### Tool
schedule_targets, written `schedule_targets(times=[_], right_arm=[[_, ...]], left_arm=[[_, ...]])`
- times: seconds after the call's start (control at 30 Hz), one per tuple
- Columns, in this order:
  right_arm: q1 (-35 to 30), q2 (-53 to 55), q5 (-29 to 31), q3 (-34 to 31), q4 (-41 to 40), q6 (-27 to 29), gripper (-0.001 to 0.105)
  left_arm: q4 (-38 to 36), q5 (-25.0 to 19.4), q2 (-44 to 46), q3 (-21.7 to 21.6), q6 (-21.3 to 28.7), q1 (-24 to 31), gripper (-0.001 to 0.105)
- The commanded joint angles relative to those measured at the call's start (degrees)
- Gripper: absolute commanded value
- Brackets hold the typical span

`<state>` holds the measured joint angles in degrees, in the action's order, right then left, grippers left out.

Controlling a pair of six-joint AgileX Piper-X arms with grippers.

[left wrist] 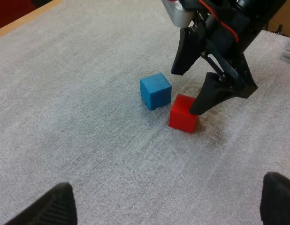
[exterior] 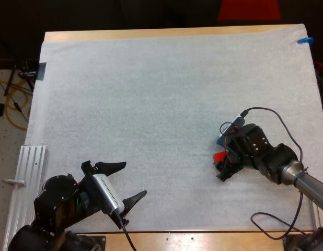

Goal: Stack red cube on blue cube

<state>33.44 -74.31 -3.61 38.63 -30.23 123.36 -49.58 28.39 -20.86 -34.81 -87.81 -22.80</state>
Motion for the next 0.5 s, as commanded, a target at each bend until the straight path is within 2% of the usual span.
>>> schedule_targets(times=[0.0,0.37,0.47], right_arm=[[0.08,0.48,-0.09,0.36,-0.47,-0.22,0.075],[0.08,0.48,0.07,0.36,-0.47,-0.22,0.075],[0.08,-0.27,2.31,0.36,-0.25,-0.22,0.075]], left_arm=[[0.18,-0.32,-0.03,-0.46,0.36,-0.18,0.076],[0.18,-0.32,-0.03,-0.46,0.36,-0.18,0.076],[0.18,-0.32,-0.03,-0.46,0.36,-0.18,0.076]])
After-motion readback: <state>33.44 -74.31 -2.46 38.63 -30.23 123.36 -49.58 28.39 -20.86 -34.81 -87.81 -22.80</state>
